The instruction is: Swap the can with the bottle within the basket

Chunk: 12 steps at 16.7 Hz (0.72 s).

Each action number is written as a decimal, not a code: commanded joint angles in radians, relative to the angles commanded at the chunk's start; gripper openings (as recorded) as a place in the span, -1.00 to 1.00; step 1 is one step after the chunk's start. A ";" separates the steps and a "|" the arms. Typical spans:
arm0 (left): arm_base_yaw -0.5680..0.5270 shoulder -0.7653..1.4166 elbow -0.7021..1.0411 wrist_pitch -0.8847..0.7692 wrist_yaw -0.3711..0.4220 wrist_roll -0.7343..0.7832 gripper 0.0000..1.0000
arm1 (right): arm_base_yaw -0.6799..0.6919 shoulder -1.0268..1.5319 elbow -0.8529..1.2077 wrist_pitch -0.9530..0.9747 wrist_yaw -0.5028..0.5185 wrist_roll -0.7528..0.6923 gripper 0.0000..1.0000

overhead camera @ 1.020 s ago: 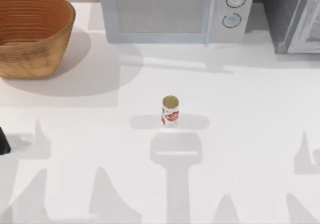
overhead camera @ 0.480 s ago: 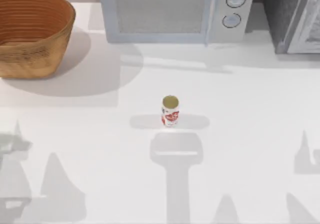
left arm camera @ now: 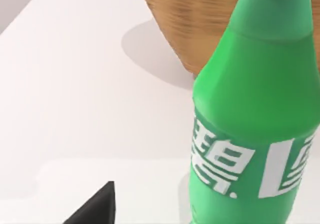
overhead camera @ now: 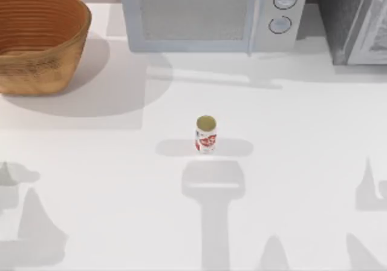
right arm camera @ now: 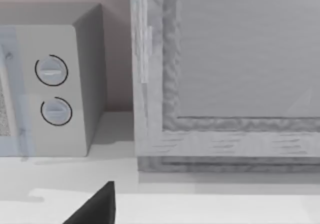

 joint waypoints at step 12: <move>-0.127 0.097 0.159 -0.041 -0.122 -0.037 1.00 | 0.000 0.000 0.000 0.000 0.000 0.000 1.00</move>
